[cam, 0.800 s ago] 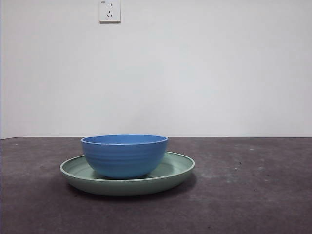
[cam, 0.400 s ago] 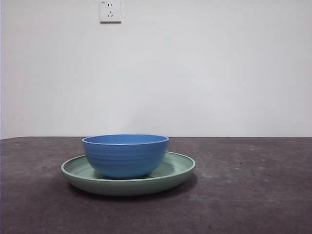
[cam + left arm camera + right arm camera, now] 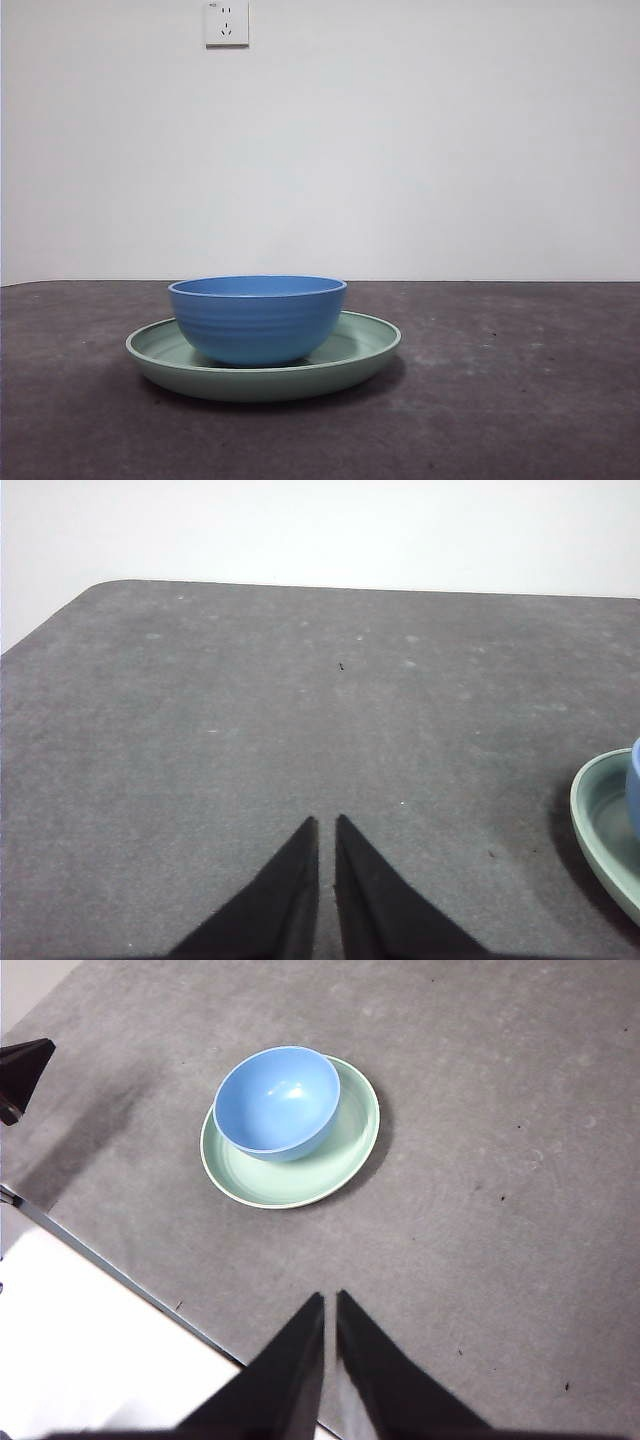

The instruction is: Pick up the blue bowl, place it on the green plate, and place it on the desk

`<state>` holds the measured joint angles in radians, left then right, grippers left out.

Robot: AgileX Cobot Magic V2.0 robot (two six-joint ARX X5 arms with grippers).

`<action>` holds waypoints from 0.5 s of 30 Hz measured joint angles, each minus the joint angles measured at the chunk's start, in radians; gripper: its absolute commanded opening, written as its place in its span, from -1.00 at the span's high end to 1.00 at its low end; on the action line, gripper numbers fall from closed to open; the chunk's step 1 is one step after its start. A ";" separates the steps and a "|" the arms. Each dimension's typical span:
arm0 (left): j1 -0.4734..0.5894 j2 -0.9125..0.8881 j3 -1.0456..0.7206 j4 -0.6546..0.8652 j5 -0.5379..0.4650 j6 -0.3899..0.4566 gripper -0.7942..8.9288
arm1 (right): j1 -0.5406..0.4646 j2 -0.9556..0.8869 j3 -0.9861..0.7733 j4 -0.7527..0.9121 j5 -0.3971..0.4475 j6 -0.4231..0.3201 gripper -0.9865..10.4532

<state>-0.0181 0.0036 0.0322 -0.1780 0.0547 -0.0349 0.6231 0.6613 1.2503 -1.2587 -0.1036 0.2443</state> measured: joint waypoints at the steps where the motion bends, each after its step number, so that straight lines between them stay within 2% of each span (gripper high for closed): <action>1: 0.000 0.000 0.000 0.000 0.000 0.000 0.78 | 0.000 0.000 0.000 0.000 0.000 0.000 0.80; 10: 0.000 0.000 0.000 0.000 0.000 0.000 0.78 | -0.011 0.000 0.000 0.009 0.003 0.000 0.80; 13: 0.000 0.000 0.000 0.000 0.000 0.000 0.78 | -0.092 -0.010 -0.010 0.037 -0.002 -0.014 0.80; 15: 0.000 0.000 0.000 0.000 0.000 0.000 0.78 | -0.180 -0.044 -0.061 0.124 -0.003 -0.039 0.80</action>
<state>-0.0181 0.0036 0.0322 -0.1780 0.0544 -0.0349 0.4427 0.6170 1.1889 -1.1343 -0.1066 0.2054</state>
